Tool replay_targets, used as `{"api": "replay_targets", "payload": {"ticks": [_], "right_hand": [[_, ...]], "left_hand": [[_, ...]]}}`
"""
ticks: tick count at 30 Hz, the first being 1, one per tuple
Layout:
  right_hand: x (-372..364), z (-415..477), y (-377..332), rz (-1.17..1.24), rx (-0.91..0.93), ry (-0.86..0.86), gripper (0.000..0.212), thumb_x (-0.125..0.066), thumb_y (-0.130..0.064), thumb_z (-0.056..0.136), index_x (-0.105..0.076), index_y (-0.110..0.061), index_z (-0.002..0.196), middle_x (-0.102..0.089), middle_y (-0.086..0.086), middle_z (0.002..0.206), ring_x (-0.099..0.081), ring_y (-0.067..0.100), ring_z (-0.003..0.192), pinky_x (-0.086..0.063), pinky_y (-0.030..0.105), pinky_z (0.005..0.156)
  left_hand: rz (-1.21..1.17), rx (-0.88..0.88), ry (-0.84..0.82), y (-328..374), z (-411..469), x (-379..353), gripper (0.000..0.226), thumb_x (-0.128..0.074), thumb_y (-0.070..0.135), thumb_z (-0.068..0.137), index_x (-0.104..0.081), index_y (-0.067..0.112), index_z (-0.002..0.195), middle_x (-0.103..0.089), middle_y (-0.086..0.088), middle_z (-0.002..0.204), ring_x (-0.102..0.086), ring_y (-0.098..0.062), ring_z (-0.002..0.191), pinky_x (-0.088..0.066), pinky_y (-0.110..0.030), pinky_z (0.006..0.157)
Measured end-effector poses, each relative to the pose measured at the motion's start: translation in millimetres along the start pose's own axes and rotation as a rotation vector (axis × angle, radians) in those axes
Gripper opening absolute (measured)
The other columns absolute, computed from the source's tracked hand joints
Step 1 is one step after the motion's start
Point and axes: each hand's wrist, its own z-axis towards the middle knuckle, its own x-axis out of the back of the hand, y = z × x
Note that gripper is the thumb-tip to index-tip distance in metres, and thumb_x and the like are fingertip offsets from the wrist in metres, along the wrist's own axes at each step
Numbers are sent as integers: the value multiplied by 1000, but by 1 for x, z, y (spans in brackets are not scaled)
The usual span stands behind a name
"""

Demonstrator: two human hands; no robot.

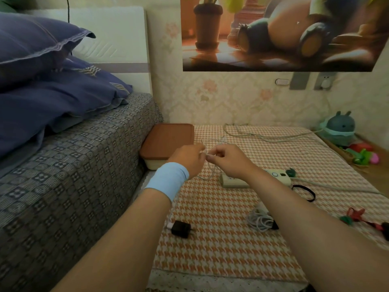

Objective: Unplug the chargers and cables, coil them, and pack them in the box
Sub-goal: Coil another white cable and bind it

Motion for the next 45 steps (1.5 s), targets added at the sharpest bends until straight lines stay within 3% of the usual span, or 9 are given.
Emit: {"api": "replay_targets", "payload": {"ticks": [5, 11, 17, 21, 26, 32, 39, 42, 45], "right_hand": [[9, 0, 32, -320, -67, 59, 57, -80, -20, 85, -56, -23, 137, -45, 5, 145, -36, 25, 139, -32, 38, 114], [12, 4, 49, -466, -276, 70, 58, -59, -50, 98, -42, -35, 151, -43, 14, 148, -57, 23, 94, -46, 33, 81], [-13, 22, 50, -372, -235, -55, 39, -61, -46, 98, -66, -23, 129, -69, 4, 125, -65, 21, 100, -48, 31, 81], [-25, 37, 58, -270, -272, 159, 42, -64, -29, 99, -60, -15, 139, -70, 11, 121, -66, 27, 107, -50, 33, 88], [-22, 46, 57, -218, -273, 175, 73, -66, -22, 98, -26, -27, 160, -65, 5, 88, -61, 18, 77, -47, 29, 70], [1, 38, 9, -985, -377, 73, 75, -51, -41, 98, -14, -25, 161, -44, 18, 150, -35, 36, 142, -21, 53, 117], [-7, 8, -56, 409, -18, -126, 39, -41, -20, 95, -74, -3, 106, -71, 16, 118, -64, 25, 113, -48, 36, 103], [-8, -11, -56, 738, -81, -288, 44, -31, -18, 95, -64, -2, 72, -68, 31, 80, -69, 43, 84, -39, 65, 104], [1, -26, -55, 668, -73, -339, 41, -40, -14, 99, -50, -10, 60, -49, 16, 52, -54, 29, 50, -49, 65, 87]], "left_hand": [[-6, 97, 148, -12, 13, 9, 40, -54, 48, 95, -61, 17, 71, -61, -5, 70, -54, -20, 64, -39, -26, 55], [-336, 115, 191, -29, 22, 17, 30, -50, 21, 100, -69, 20, 76, -62, -1, 69, -49, -13, 60, -33, -17, 48], [-706, 112, 206, -34, 32, 12, 33, -49, 15, 99, -70, 23, 75, -53, 2, 58, -36, -12, 53, -27, -26, 51], [-1101, 285, 330, -47, 39, 23, 29, -53, 15, 88, -60, 20, 61, -32, 10, 41, -25, -10, 39, -21, -21, 43], [-787, 169, 468, -56, 31, 19, 46, -63, 40, 90, -42, 10, 61, -30, -3, 59, -28, -16, 57, -25, -28, 55], [-523, 49, 344, -62, 29, 23, 51, -59, 52, 86, -51, 12, 56, -40, 2, 51, -39, -16, 53, -36, -29, 61], [-408, -50, 347, -35, 4, 40, 43, -61, 50, 89, -65, 21, 58, -54, 4, 49, -49, -14, 53, -45, -30, 61], [-370, -21, 406, -36, -11, 46, 42, -63, 51, 88, -64, 22, 57, -57, 4, 51, -52, -17, 53, -47, -32, 62], [-295, 9, 408, -36, -31, 49, 42, -62, 52, 88, -64, 23, 58, -52, 9, 46, -47, -12, 48, -41, -28, 57]]}}
